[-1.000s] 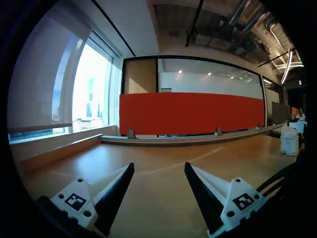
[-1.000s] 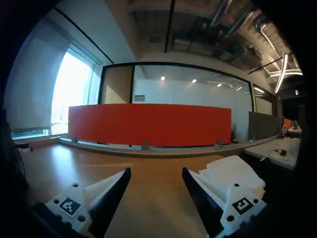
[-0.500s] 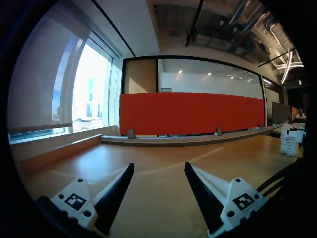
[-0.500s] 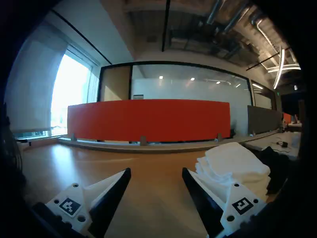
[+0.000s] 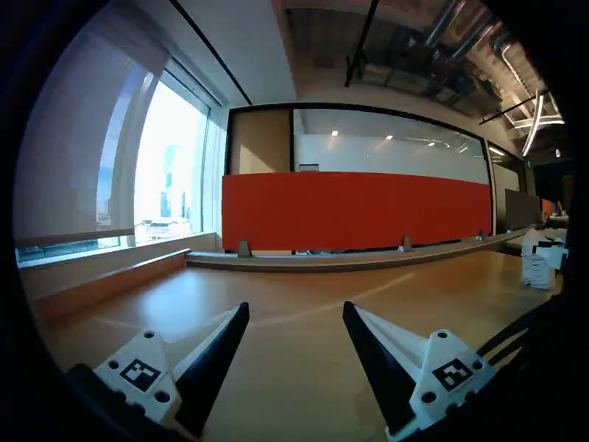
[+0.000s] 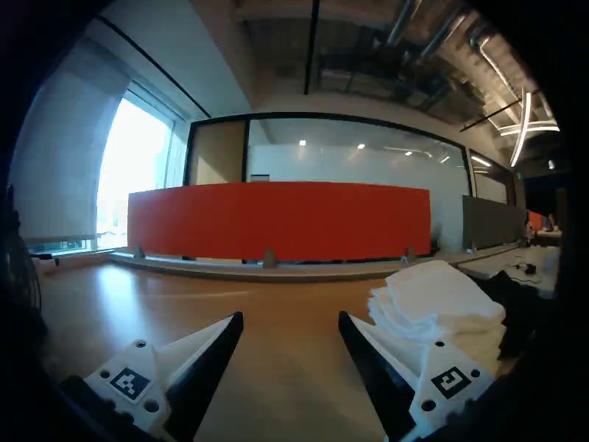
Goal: Fold towel
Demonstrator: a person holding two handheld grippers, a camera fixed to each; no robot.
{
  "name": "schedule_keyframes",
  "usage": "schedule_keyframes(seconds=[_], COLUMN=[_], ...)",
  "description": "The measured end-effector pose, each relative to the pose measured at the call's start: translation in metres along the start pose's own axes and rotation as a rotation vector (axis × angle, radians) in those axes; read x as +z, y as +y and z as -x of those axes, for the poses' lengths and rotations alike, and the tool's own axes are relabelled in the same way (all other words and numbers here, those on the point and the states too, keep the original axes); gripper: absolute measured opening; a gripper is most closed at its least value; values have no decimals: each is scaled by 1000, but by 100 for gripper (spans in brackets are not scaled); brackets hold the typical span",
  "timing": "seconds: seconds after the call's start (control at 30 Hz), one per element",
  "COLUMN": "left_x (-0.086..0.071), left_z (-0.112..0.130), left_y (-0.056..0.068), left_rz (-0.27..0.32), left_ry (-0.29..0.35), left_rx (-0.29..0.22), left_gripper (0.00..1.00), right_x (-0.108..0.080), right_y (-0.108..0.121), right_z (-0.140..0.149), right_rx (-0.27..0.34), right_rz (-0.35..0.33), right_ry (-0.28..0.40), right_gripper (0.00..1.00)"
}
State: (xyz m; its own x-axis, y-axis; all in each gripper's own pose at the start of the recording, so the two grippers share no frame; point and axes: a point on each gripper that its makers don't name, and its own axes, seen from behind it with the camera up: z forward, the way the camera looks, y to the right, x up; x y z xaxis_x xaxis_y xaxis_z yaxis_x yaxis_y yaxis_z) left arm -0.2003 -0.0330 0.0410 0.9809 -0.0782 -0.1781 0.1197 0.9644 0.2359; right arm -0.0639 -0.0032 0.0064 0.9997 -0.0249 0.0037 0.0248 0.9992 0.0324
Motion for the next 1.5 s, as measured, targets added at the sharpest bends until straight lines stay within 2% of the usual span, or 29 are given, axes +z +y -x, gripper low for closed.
schedule_keyframes(seconds=[1.5], left_x=[-1], left_z=[0], left_y=[-1], left_rz=[0], left_ry=[0], left_rx=[0], left_gripper=[94], right_x=[2], right_y=[0], right_z=[1], right_rx=[1], right_rz=[9], right_ry=[-5], right_gripper=[100])
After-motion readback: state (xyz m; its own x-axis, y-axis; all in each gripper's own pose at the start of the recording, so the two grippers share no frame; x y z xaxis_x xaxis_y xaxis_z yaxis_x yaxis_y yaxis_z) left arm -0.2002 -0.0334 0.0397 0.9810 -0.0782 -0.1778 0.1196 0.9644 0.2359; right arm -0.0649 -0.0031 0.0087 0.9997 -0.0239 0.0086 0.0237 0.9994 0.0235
